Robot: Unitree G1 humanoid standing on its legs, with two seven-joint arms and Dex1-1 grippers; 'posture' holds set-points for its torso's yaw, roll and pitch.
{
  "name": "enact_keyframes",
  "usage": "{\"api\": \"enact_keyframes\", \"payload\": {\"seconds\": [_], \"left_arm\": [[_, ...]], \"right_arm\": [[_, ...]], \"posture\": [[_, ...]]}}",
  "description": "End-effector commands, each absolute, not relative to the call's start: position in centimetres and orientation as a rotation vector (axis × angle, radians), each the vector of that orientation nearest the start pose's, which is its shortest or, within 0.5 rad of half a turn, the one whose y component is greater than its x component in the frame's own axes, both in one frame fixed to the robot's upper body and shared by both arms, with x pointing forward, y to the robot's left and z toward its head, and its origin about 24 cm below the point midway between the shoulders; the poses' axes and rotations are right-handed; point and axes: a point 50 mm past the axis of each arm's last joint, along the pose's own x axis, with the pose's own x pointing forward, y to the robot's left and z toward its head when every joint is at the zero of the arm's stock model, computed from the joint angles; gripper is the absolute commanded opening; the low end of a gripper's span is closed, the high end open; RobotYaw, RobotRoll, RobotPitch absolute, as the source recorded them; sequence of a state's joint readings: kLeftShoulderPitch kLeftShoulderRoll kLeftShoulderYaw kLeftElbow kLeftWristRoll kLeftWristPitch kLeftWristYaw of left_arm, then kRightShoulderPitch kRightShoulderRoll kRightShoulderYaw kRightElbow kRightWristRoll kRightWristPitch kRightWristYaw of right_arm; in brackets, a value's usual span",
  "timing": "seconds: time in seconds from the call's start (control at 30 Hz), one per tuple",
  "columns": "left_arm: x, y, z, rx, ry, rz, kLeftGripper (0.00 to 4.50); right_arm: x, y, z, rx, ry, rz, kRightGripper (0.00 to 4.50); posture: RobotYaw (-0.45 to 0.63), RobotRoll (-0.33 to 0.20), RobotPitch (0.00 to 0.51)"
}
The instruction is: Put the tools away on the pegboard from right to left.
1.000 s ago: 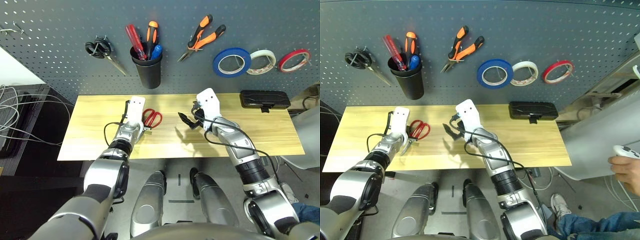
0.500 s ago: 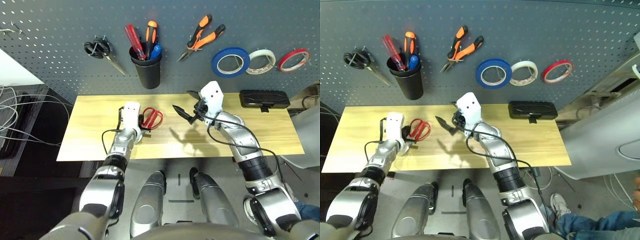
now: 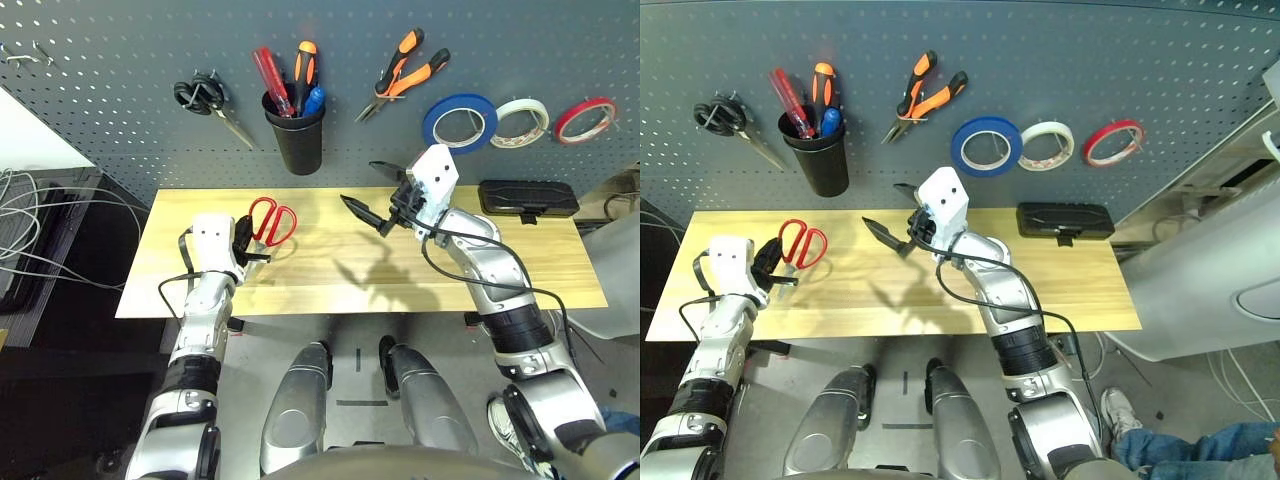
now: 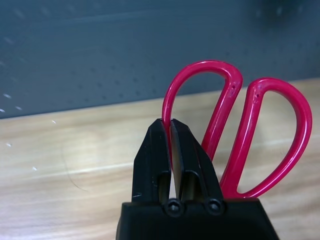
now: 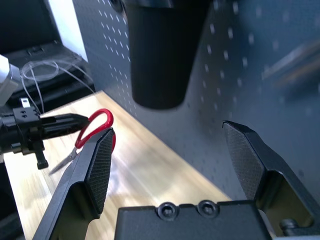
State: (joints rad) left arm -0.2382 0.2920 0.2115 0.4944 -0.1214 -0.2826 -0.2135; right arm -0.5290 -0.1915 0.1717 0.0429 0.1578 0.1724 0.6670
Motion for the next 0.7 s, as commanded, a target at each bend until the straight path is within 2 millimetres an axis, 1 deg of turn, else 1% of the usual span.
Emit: {"api": "enact_keyframes", "payload": {"seconds": [0.03, 0.23, 0.4, 0.57, 0.7], "left_arm": [[28.2, 25.6, 4.8, 0.144, -0.118, 0.014, 0.05], [28.1, 26.3, 6.3, 0.152, -0.201, 0.015, 0.05], [27.8, 26.5, 7.7, 0.146, -0.285, 0.008, 0.05], [26.9, 26.5, 9.9, 0.119, -0.412, -0.003, 0.05], [26.7, 26.5, 11.5, 0.118, -0.473, 0.008, 0.05]], "right_arm": [[30.8, -7.3, 15.9, -0.185, -0.251, 0.978, 4.50], [30.7, -7.0, 16.5, -0.180, -0.271, 0.995, 4.50], [30.6, -6.8, 17.1, -0.176, -0.288, 1.004, 4.50], [30.6, -6.8, 17.7, -0.176, -0.304, 1.004, 4.50], [30.7, -6.7, 18.0, -0.175, -0.316, 1.002, 4.50]], "posture": [[0.08, 0.000, 0.223], [0.07, 0.000, 0.221], [0.08, 0.000, 0.220], [0.07, 0.000, 0.222], [0.08, 0.000, 0.219]]}}
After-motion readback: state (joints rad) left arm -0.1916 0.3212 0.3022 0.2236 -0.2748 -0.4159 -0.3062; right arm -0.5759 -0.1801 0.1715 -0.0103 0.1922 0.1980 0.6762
